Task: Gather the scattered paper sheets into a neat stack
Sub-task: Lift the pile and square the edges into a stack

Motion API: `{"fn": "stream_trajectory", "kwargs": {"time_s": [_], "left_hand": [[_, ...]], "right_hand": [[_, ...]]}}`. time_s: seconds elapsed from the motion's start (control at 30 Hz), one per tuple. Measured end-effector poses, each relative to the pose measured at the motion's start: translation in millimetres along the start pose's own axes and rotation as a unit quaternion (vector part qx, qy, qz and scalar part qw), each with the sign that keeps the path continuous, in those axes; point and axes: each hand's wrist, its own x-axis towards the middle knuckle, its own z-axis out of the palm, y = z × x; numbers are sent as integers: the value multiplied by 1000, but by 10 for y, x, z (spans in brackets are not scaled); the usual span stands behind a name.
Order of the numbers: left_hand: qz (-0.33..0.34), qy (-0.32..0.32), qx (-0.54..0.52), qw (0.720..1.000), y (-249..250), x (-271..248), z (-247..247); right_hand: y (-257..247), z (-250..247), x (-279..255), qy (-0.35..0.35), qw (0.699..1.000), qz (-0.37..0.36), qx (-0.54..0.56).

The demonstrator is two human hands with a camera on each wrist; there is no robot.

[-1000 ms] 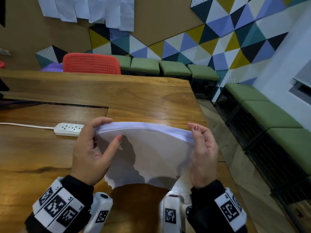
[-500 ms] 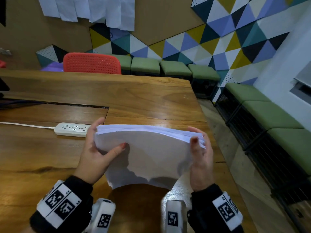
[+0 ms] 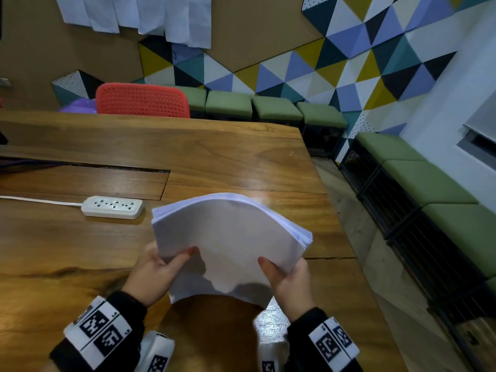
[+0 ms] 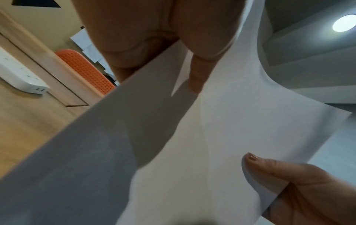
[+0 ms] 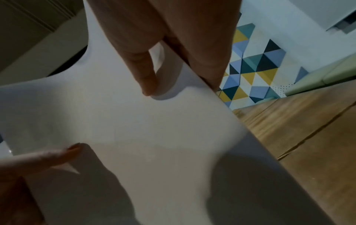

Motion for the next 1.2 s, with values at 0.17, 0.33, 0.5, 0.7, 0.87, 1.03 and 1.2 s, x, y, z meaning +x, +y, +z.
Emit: {"fn": "stream_trajectory", "kwargs": {"time_s": [0.17, 0.33, 0.5, 0.7, 0.87, 1.03, 1.2], "left_hand": [[33, 21, -6, 999, 43, -10, -10], [-40, -8, 9, 999, -128, -13, -16], [-45, 25, -11, 999, -72, -14, 9], [-15, 18, -21, 1000, 65, -37, -114], [134, -4, -79, 988, 315, 72, -194], [133, 32, -139, 981, 391, 67, -88], [167, 110, -78, 977, 476, 99, -107]], "right_hand": [[-53, 24, -35, 4, 1000, -6, 21], [89, 27, -16, -9, 999, 17, -30], [129, 15, -11, -17, 1000, 13, -14], [22, 2, -70, -24, 999, -9, 26], [-377, -35, -34, -51, 986, -137, 81], [-456, 48, -76, -23, 984, -144, 102], [-571, 50, -87, 40, 984, -166, 57]]}}
